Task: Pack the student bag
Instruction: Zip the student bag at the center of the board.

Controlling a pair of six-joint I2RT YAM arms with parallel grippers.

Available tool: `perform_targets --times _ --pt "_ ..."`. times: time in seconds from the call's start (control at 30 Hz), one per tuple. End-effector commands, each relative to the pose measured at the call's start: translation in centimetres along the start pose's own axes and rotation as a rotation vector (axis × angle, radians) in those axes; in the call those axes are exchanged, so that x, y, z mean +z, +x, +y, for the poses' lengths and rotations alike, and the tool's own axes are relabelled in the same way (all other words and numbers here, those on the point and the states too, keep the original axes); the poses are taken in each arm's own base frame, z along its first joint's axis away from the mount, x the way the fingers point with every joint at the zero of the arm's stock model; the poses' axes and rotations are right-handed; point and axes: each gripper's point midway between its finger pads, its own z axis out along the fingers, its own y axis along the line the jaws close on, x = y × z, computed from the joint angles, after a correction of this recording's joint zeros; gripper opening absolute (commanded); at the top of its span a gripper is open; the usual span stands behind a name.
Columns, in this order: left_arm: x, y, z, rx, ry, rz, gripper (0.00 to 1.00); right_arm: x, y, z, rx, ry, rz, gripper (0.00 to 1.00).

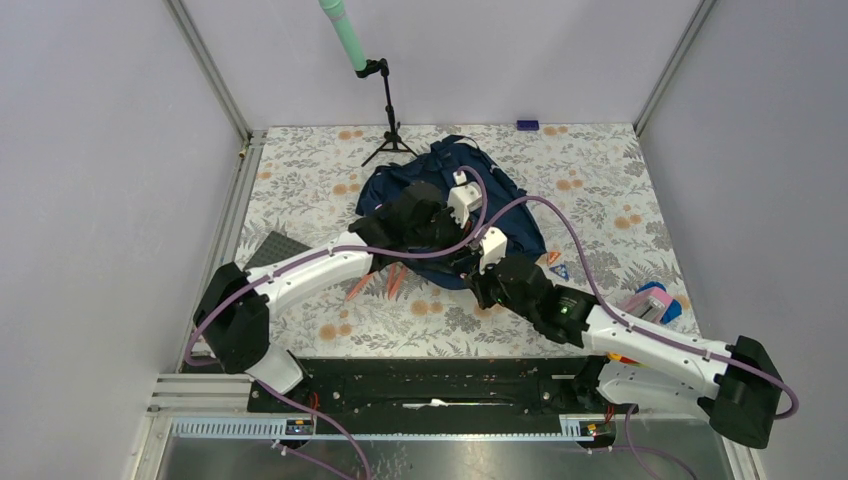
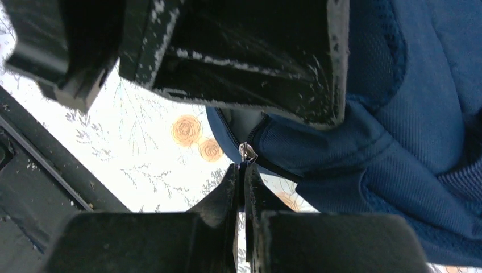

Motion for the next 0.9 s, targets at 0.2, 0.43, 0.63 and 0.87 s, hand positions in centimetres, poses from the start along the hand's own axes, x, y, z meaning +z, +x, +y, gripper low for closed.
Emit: perform_targets --times 0.2,0.43,0.63,0.87 --pt "-0.3 -4.2 0.3 0.064 0.031 -0.18 0.0 0.5 -6.9 5.5 0.073 -0.211 -0.251 0.0" --pt "-2.9 -3.5 3.2 0.082 -0.145 -0.203 0.71 0.4 -5.5 2.1 0.18 -0.038 -0.264 0.0" --pt "-6.3 -1.5 5.1 0.007 -0.318 -0.264 0.85 0.7 -4.6 1.5 0.242 0.001 -0.236 0.0" --pt "-9.3 1.3 6.0 -0.092 -0.411 -0.324 0.94 1.6 -3.7 2.3 0.258 -0.027 -0.194 0.0"
